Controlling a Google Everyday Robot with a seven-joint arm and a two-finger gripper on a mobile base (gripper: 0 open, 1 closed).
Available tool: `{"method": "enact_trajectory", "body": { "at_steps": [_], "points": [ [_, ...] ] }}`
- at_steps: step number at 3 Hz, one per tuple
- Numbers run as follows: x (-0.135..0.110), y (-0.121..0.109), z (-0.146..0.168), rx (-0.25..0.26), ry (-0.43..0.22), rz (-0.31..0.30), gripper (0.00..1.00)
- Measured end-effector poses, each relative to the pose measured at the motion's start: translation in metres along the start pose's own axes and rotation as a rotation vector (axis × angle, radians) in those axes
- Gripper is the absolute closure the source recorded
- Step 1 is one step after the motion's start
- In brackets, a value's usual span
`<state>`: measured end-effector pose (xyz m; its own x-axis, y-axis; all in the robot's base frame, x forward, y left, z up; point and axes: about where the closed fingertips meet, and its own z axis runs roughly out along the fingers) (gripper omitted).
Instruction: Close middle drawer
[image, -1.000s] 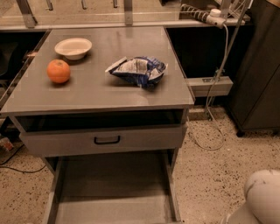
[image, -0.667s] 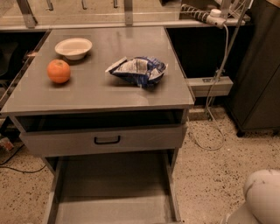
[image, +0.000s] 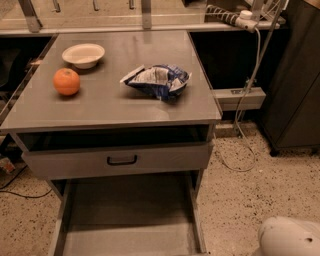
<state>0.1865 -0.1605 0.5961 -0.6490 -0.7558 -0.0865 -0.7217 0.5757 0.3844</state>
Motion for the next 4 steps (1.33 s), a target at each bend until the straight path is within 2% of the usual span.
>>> {"method": "enact_trajectory", "body": {
  "at_steps": [1,2,3,4],
  "points": [
    [0.002,-0.017,0.041,-0.038,0.02,0.054,1.0],
    [0.002,-0.017,0.041,-0.038,0.02,0.054,1.0],
    [-0.007,-0.025,0.064,-0.038,-0.002,0.083,1.0],
    [-0.02,-0.047,0.094,-0.028,-0.035,0.138,1.0]
  ]
}}
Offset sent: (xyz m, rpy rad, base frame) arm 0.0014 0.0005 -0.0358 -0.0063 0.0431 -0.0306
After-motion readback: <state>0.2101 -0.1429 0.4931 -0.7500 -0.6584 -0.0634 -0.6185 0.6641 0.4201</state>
